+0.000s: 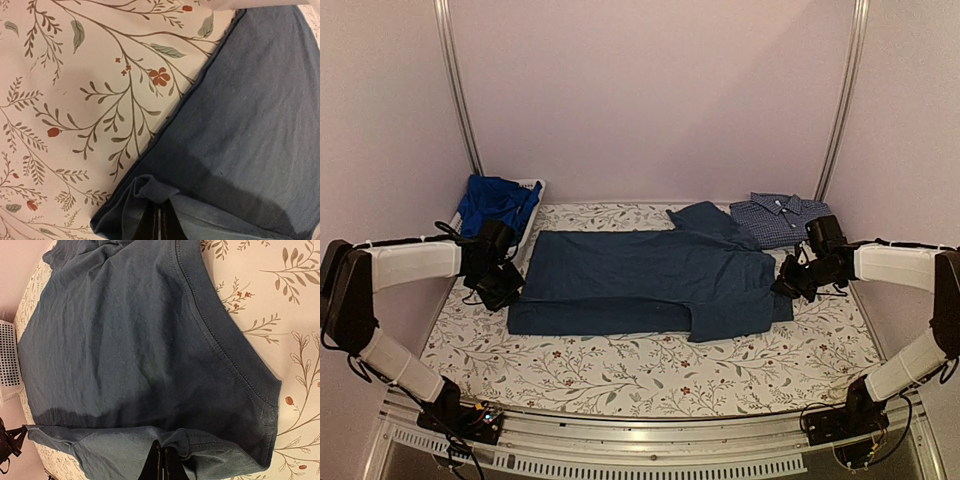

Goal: Fold and stack the mixed laundry pile
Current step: Fold the flattened T-shirt at the center of the board.

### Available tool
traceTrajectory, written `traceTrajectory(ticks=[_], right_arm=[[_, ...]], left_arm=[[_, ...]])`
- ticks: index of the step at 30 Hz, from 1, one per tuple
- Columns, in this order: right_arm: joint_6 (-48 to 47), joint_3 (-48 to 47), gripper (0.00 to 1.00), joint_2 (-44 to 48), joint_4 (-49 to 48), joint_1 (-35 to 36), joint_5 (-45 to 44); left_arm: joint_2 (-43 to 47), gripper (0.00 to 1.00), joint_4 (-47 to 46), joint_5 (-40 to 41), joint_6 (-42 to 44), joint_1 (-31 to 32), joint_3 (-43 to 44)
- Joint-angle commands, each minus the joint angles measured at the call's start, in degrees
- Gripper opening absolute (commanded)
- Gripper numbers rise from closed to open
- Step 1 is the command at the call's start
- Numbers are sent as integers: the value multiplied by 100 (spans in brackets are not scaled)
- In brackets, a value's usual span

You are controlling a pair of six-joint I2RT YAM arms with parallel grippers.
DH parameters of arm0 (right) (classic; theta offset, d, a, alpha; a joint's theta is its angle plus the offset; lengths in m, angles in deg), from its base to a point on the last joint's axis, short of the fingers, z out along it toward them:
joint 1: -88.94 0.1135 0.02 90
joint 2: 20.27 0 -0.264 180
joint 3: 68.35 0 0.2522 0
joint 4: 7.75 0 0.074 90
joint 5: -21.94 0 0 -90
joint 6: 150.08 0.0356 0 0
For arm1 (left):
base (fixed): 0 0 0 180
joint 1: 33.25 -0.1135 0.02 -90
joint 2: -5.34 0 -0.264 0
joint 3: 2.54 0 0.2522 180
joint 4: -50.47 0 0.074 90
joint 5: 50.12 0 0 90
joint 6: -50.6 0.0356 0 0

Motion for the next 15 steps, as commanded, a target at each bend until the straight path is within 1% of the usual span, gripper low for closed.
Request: traceTrajectory(ticks=[1, 3, 6, 8, 11, 12, 15], right_arm=[[-97, -153, 1, -168, -264, -75, 64], [-152, -194, 8, -216, -293, -127, 167], [-283, -243, 13, -158, -337, -267, 270], [-418, -295, 23, -9, -342, -371, 342], [-721, -322, 41, 169, -125, -477, 461], [-815, -283, 46, 249, -15, -482, 466], [-1070, 92, 53, 566, 86, -486, 538]], left_arm=[[-290, 3, -299, -82, 328, -99, 216], [-398, 7, -307, -71, 434, -120, 304], [-384, 12, -390, -147, 610, -234, 332], [-309, 15, -462, -221, 730, -312, 311], [-153, 21, -472, -338, 1084, -346, 341], [-37, 25, -496, -417, 1219, -341, 300], [454, 41, -862, -948, 1628, -269, -77]])
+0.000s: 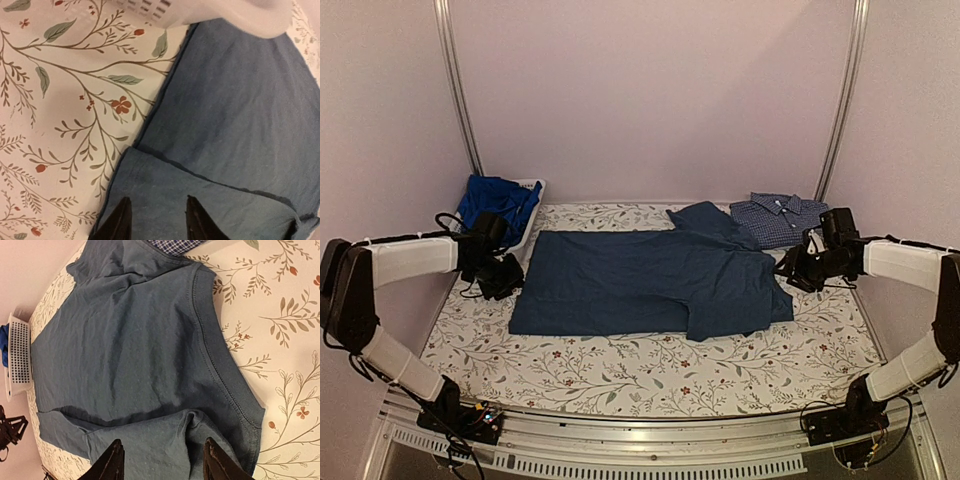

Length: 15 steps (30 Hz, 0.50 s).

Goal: Fold and stack the mixed laundry pile
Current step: Fold the flattened T-shirt at the center of the board, then adjust the 1/3-folded T-shirt at the center of the board.

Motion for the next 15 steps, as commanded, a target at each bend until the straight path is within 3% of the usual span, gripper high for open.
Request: traceTrajectory(ticks=[1, 3, 7, 15], right_arm=[[-512, 380, 54, 559, 172, -16, 254], [-562, 643, 55, 728, 53, -16, 426], [-586, 868, 54, 566, -239, -16, 1015], [-461, 1138, 51, -398, -1052, 8, 1486]], left_arm=[[771, 46, -569, -801, 754, 70, -399], [1088, 53, -872, -1222, 830, 252, -711], [1280, 56, -1146, -1463, 710, 770, -1091], [489, 54, -1751, -1636, 378, 1042, -1432]])
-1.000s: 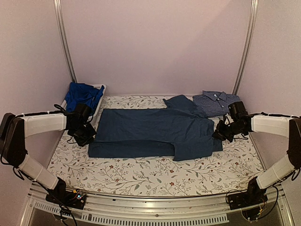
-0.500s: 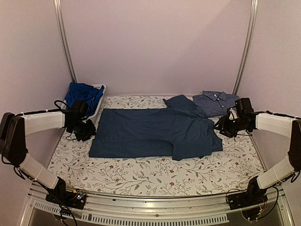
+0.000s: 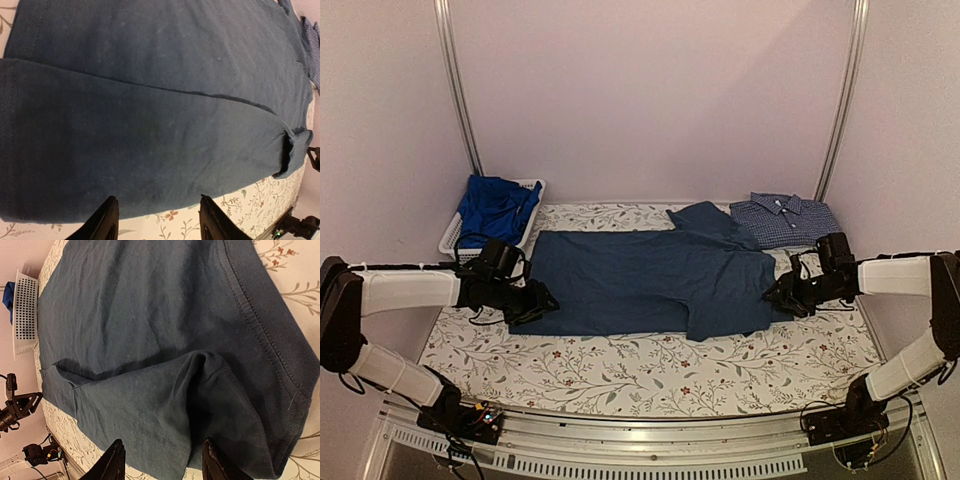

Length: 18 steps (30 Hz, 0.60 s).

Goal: Fold and stack the mixed laundry pile
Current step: Adjust the 1/3-folded T-shirt at the center of the board.

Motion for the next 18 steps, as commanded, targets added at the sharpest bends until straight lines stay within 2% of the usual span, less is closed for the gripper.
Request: traceTrajectory(ticks=[1, 5, 9, 13, 15, 17, 18], right_arm=[[-10, 219, 50, -557, -601, 11, 316], [57, 452, 49, -853, -750, 15, 264], [237, 874, 49, -731, -826, 39, 295], [544, 1304, 49, -119, -775, 168, 507], [680, 1333, 49, 358, -581, 233, 526], [689, 1154, 52, 767, -211, 240, 396], [584, 991, 56, 935, 177, 238, 208]], left_arm=[[-430, 54, -411, -66, -114, -1, -103], [-609, 52, -217, 138, -122, -114, -129], [-386, 52, 48, 307, -27, -399, -329], [28, 51, 203, 341, 293, -802, -486], [162, 52, 149, 128, 543, -794, -381], [300, 57, 1, -75, 775, -637, -227], [377, 63, -79, -132, 880, -493, -99]])
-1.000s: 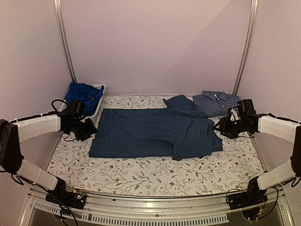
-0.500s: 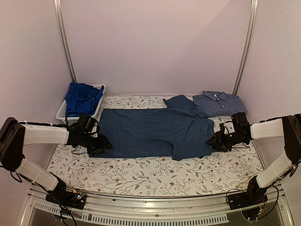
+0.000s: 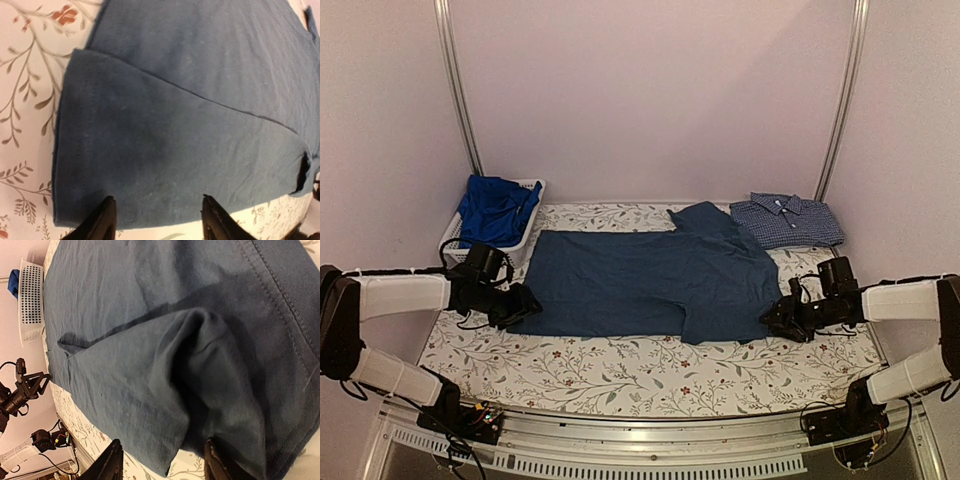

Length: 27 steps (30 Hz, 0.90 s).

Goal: Fold and stack the mixed laundry pile
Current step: Adjust the 1/3-folded T-shirt at the center of the board.

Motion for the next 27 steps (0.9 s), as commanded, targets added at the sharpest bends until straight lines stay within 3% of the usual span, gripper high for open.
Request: traceTrajectory(ticks=[1, 4, 7, 14, 19, 23, 27], right_arm=[[-10, -360, 61, 863, 1272, 63, -467], [-253, -501, 69, 1383, 1753, 63, -660], [-252, -214, 69, 1744, 1745, 70, -214], [780, 880, 57, 2296, 837, 806, 38], [1273, 1102, 46, 2079, 421, 1375, -459], [1291, 949, 34, 1556, 331, 1472, -969], [1115, 631, 29, 929, 304, 1565, -1346]], left_arm=[[374, 68, -308, -379, 676, 450, 389], [474, 80, -850, -735, 899, 1062, 541], [126, 84, -1554, -990, 939, 1737, 635], [-1648, 74, -2692, -1131, 706, 3298, 1512], [-2378, 65, -2898, -1121, 437, 3533, 1993], [-2487, 65, -2795, -967, 422, 3528, 2134], [-2511, 64, -2587, -832, 480, 3502, 2228]])
